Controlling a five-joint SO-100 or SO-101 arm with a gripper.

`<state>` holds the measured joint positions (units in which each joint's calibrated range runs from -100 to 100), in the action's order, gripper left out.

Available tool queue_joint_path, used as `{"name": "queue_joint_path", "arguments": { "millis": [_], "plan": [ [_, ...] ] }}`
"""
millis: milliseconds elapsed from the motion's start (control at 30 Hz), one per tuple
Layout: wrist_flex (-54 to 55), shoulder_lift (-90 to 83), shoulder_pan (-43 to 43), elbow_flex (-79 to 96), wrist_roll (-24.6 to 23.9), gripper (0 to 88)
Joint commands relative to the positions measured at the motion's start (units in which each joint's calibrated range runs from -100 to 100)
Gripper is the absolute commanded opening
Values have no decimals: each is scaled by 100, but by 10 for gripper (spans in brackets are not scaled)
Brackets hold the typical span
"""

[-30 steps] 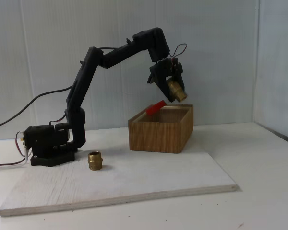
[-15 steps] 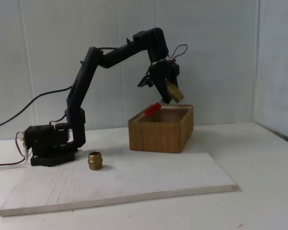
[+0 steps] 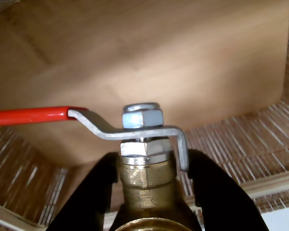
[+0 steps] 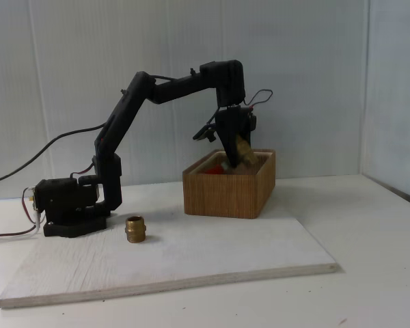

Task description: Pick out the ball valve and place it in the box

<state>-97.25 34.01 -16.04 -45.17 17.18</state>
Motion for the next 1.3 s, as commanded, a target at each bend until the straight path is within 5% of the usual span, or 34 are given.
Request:
{"name": "queue_joint_path", "arguments": {
  "millis": [0, 1267],
  "plan": [
    [-43, -99, -86, -50, 63, 33],
    [-198, 859, -278, -926, 42, 37]
  ]
}}
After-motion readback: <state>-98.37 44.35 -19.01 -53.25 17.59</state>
